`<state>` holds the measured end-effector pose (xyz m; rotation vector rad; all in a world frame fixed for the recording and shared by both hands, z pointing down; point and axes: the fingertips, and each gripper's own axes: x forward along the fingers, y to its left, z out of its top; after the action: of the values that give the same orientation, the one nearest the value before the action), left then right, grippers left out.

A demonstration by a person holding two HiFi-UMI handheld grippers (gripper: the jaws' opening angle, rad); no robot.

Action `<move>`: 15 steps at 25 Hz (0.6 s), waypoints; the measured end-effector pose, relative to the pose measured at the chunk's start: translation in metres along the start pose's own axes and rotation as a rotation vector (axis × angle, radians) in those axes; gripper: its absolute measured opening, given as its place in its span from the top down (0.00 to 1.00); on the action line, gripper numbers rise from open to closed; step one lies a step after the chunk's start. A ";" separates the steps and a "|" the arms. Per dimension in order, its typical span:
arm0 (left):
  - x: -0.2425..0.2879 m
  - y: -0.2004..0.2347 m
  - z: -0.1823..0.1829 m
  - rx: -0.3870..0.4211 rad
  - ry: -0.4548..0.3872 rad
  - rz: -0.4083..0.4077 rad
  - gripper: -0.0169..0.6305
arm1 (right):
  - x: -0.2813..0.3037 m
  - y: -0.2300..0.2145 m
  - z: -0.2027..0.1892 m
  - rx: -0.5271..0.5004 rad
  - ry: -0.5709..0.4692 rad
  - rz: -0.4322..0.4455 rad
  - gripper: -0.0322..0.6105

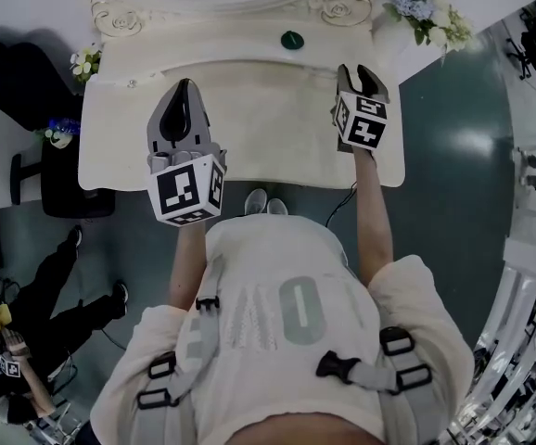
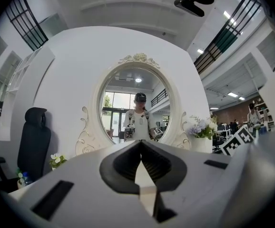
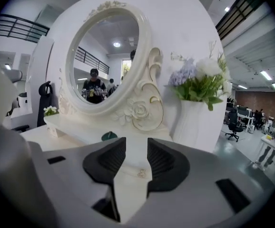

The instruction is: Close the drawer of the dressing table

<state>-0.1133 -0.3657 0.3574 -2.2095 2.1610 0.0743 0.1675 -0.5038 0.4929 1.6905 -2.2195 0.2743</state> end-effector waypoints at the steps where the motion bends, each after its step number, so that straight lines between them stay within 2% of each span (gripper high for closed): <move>1: -0.002 -0.001 0.001 0.000 -0.002 -0.002 0.95 | -0.009 0.004 0.011 -0.001 -0.031 0.004 0.73; 3: -0.005 -0.003 0.002 0.000 -0.005 -0.008 0.95 | -0.028 0.015 0.031 -0.005 -0.091 0.021 0.75; 9: -0.010 -0.009 0.006 0.006 -0.016 -0.024 0.95 | -0.085 0.049 0.077 -0.007 -0.269 0.060 0.93; 12: -0.013 -0.010 0.009 0.012 -0.023 -0.028 0.95 | -0.108 0.067 0.086 0.003 -0.330 0.090 0.94; 15: -0.015 -0.011 0.009 0.022 -0.028 -0.032 0.95 | -0.121 0.080 0.086 -0.006 -0.350 0.102 0.94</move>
<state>-0.1024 -0.3495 0.3493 -2.2167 2.1009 0.0796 0.1070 -0.4040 0.3716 1.7332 -2.5556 -0.0073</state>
